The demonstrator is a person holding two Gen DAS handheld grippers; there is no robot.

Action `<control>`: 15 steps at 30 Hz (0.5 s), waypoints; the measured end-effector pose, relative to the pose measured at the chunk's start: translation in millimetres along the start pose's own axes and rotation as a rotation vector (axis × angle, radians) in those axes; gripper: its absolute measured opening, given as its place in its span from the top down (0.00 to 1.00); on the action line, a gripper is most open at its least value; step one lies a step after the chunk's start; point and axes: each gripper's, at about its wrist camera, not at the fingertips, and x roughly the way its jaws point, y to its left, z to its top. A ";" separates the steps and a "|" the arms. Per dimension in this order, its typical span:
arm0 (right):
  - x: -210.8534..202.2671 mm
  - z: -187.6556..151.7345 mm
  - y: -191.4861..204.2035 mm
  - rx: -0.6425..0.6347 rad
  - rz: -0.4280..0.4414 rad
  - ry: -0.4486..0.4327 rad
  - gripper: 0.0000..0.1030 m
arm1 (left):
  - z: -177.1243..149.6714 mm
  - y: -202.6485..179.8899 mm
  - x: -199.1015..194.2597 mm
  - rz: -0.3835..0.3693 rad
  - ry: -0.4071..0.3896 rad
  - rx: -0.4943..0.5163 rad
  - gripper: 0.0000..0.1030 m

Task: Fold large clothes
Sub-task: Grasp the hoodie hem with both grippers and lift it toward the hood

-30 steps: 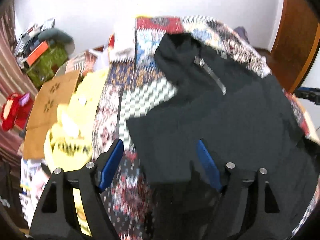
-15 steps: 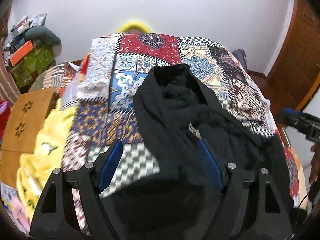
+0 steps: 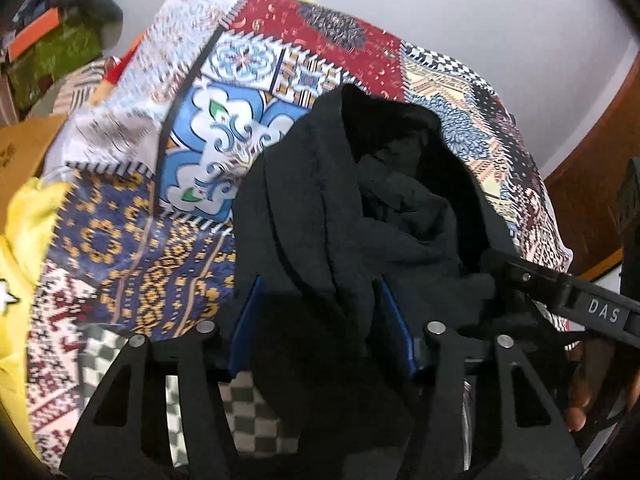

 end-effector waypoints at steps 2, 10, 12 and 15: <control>2.2 -1.4 -0.6 -0.010 -0.008 -0.020 0.33 | -0.8 0.8 6.4 -0.049 0.006 -0.015 0.63; -29.8 -17.4 2.3 -0.091 -0.061 -0.070 0.86 | -0.4 -13.9 -20.6 0.016 -0.010 0.044 0.91; -45.6 -21.7 4.9 -0.115 -0.068 -0.094 0.86 | 0.5 -19.8 -41.7 0.016 -0.022 0.067 0.92; -85.3 -35.5 12.3 -0.145 -0.043 -0.137 0.87 | -3.1 -35.0 -82.6 0.014 -0.050 0.120 0.92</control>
